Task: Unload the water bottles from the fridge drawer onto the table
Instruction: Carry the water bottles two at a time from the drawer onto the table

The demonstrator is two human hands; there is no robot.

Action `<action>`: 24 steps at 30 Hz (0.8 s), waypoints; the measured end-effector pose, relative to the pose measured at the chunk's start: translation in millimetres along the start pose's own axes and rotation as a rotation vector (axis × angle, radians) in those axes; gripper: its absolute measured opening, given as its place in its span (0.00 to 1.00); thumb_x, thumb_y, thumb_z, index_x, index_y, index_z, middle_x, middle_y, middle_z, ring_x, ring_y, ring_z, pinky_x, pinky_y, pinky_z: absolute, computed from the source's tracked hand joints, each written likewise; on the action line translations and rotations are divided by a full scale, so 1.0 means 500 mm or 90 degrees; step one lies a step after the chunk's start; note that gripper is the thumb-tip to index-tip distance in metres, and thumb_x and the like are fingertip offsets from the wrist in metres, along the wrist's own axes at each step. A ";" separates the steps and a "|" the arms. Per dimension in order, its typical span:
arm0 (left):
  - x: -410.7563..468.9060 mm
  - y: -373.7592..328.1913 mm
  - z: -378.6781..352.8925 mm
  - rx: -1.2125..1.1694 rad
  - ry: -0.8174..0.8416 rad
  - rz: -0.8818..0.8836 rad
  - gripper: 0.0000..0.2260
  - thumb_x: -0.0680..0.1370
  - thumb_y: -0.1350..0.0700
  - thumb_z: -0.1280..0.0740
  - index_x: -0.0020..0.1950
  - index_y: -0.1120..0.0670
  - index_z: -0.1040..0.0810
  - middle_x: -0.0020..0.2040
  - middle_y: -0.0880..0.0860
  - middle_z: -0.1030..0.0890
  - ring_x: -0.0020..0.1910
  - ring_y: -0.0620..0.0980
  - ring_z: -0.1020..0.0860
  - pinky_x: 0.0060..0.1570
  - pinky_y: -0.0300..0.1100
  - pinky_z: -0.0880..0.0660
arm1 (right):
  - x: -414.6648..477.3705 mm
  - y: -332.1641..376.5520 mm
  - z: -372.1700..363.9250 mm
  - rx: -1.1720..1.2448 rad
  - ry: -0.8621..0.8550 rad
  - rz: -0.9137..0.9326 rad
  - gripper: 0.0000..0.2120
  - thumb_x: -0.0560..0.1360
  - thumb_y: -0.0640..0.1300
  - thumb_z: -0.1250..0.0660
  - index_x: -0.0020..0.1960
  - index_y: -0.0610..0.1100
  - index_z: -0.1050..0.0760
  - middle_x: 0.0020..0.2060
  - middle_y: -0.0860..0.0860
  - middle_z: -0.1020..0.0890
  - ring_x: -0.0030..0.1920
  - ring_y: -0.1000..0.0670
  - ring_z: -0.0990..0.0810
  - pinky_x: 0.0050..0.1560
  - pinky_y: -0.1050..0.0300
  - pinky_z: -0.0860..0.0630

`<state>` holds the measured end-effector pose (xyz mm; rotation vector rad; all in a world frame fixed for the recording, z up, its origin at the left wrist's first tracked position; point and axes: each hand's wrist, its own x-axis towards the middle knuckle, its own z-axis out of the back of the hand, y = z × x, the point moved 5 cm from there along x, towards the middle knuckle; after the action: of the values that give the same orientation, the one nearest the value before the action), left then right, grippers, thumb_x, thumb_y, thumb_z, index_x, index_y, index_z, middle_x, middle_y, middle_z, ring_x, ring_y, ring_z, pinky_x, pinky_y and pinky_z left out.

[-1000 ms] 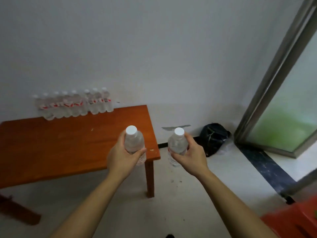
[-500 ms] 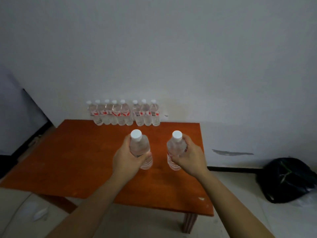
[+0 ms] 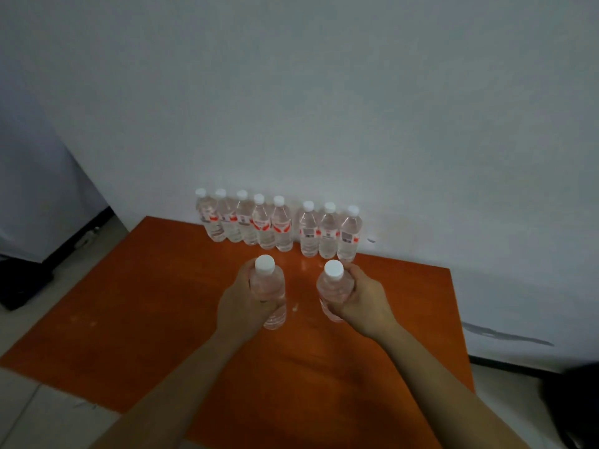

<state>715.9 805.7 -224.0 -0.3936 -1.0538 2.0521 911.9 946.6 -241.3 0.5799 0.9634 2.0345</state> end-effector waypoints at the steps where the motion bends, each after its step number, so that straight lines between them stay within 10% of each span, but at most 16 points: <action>1: 0.042 0.025 0.006 -0.002 0.006 0.003 0.39 0.66 0.50 0.19 0.73 0.50 0.33 0.63 0.48 0.22 0.59 0.51 0.22 0.58 0.53 0.23 | 0.033 0.005 -0.027 -0.002 0.013 -0.003 0.34 0.66 0.50 0.22 0.70 0.52 0.30 0.56 0.57 0.18 0.55 0.56 0.19 0.56 0.55 0.20; 14: 0.529 0.360 0.126 -0.008 0.077 0.026 0.26 0.67 0.56 0.20 0.62 0.52 0.23 0.56 0.47 0.21 0.57 0.51 0.23 0.50 0.41 0.29 | 0.437 0.083 -0.389 -0.094 0.031 -0.095 0.34 0.66 0.48 0.21 0.70 0.54 0.29 0.62 0.49 0.21 0.61 0.47 0.22 0.60 0.46 0.23; 24: 0.714 0.490 0.157 -0.002 0.094 0.049 0.29 0.67 0.52 0.20 0.65 0.46 0.26 0.60 0.48 0.19 0.58 0.52 0.21 0.56 0.54 0.22 | 0.648 0.159 -0.599 -0.028 0.086 -0.069 0.37 0.70 0.43 0.24 0.74 0.50 0.37 0.64 0.50 0.21 0.63 0.47 0.22 0.60 0.50 0.23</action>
<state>316.7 947.0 -343.7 -0.5865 -0.9655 2.0537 486.8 1050.0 -338.4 0.3624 1.0044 2.0125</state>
